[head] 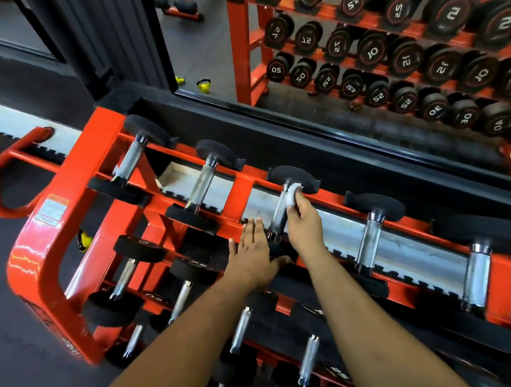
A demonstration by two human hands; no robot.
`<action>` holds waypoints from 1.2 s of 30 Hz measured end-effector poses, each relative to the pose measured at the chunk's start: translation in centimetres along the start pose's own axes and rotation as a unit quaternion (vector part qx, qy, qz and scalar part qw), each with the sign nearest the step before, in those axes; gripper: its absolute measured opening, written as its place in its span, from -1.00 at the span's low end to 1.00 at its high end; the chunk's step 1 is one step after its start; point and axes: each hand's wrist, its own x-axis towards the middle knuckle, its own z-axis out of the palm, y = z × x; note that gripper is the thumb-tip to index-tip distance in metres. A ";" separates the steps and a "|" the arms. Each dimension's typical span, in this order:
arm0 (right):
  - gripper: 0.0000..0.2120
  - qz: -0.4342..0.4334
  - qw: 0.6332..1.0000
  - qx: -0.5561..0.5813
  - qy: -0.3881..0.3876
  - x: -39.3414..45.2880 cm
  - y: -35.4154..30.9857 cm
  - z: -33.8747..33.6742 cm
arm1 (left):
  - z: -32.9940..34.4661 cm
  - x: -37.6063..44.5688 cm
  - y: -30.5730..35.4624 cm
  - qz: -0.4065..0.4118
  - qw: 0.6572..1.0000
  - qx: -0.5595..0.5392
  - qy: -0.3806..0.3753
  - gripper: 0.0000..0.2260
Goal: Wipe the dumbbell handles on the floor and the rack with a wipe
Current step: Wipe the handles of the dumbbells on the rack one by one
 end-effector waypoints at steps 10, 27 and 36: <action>-0.68 0.085 0.989 0.092 -0.075 -1.9 0.2 -0.6 | 0.1 0.1 -0.1 0.004 1.000 -0.003 0.004 -0.04; -0.81 0.257 0.895 0.364 -0.025 1.7 -3.9 -0.1 | 0.0 -0.1 0.0 0.005 1.000 0.001 0.012 -0.05; -0.69 0.223 0.950 0.196 -0.093 -1.1 -1.8 0.4 | 0.2 -0.1 -0.4 0.016 1.000 0.007 0.007 -0.08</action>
